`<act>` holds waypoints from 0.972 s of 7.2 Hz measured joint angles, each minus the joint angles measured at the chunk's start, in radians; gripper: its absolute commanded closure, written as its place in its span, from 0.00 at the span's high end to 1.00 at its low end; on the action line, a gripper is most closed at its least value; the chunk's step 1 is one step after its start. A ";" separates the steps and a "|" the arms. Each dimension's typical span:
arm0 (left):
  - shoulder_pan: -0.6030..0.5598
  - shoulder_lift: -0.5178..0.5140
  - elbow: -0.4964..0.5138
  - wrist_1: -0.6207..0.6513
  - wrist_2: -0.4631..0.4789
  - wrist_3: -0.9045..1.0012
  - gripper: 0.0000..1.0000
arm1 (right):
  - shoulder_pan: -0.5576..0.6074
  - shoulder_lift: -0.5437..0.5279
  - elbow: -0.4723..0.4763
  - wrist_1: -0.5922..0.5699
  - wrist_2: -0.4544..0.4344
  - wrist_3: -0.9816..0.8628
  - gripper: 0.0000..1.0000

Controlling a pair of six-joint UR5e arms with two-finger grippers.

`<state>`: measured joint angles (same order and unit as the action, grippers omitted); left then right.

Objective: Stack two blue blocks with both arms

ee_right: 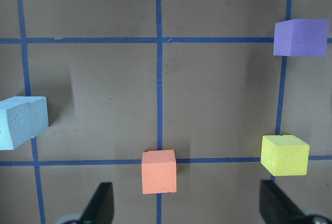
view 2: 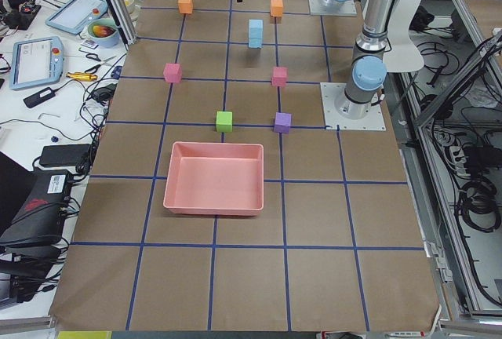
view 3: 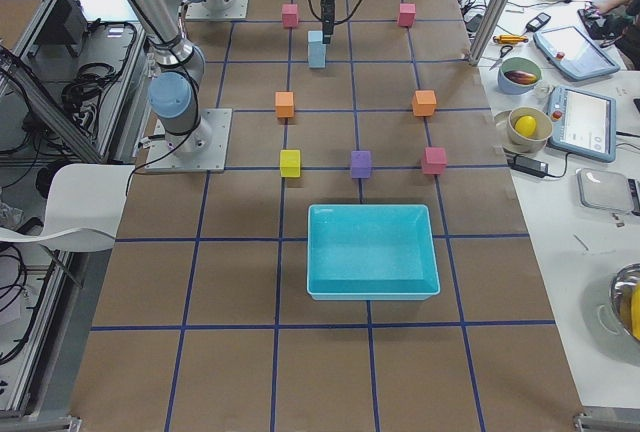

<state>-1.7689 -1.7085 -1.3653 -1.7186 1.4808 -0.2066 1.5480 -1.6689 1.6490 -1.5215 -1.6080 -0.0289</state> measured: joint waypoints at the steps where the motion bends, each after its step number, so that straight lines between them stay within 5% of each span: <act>1: 0.051 0.032 0.009 -0.049 0.014 0.075 1.00 | 0.001 0.001 0.000 0.000 0.001 0.001 1.00; 4: 0.106 0.091 -0.109 0.181 0.055 0.138 1.00 | 0.001 0.004 0.000 0.000 0.001 0.002 1.00; 7: 0.125 0.104 -0.118 0.149 0.093 0.146 1.00 | 0.002 0.004 0.002 0.000 0.001 0.002 1.00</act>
<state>-1.6442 -1.6045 -1.4834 -1.5700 1.5734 -0.0608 1.5495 -1.6651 1.6513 -1.5217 -1.6065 -0.0272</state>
